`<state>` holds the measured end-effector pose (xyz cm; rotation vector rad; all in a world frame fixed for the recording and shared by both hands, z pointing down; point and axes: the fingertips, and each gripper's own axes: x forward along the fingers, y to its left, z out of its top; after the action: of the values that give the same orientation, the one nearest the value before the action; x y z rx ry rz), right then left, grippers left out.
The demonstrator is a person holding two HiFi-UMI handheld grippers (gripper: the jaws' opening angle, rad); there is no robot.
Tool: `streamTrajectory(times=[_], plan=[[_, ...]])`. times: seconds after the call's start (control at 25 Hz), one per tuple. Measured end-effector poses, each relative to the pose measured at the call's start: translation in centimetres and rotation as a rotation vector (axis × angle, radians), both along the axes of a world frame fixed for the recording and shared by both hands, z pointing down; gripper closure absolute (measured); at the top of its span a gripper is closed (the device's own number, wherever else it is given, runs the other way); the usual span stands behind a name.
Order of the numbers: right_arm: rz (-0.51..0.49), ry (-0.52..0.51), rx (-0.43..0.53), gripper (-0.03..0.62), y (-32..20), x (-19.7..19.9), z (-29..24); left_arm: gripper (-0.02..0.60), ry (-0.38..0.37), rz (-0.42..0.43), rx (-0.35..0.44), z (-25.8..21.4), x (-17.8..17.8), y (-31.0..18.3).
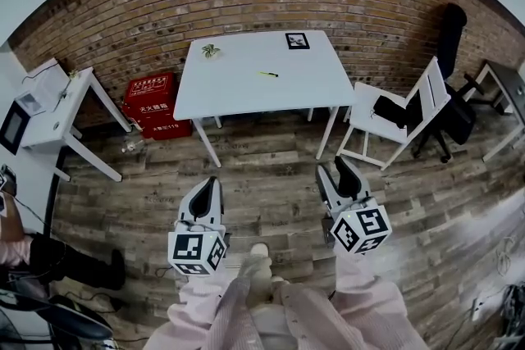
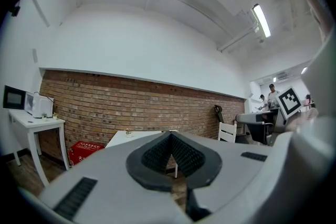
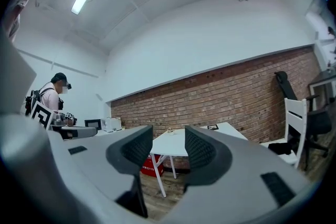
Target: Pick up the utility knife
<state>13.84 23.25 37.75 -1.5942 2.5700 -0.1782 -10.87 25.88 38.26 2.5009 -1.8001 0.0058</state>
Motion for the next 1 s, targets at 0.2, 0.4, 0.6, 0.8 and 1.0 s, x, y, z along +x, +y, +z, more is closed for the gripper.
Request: streamTrajectory(times=[0.2, 0.4, 0.6, 0.8, 1.0], plan=[[0.005, -0.001, -0.007, 0.418, -1.9, -0.1, 0.3, 0.591, 0.005, -0.009, -0.012, 0.5, -0.4, -1.7], [0.026, -0.004, -0.023, 0.418, -4.8, 0.2, 1.4, 0.589, 0.023, -0.012, -0.017, 1.4, -0.9, -5.1], [0.050, 0.001, -0.031, 0.418, -9.2, 0.1, 1.5, 0.591, 0.025, 0.007, -0.030, 1.6, -1.2, -10.0], [0.074, 0.004, -0.047, 0.418, -13.8, -0.4, 1.7, 0.590, 0.032, 0.027, -0.038, 1.4, -1.6, -15.2], [0.076, 0.007, -0.061, 0.418, -18.2, -1.3, 1.6, 0.591, 0.045, 0.048, -0.043, 1.1, -2.1, -20.3]])
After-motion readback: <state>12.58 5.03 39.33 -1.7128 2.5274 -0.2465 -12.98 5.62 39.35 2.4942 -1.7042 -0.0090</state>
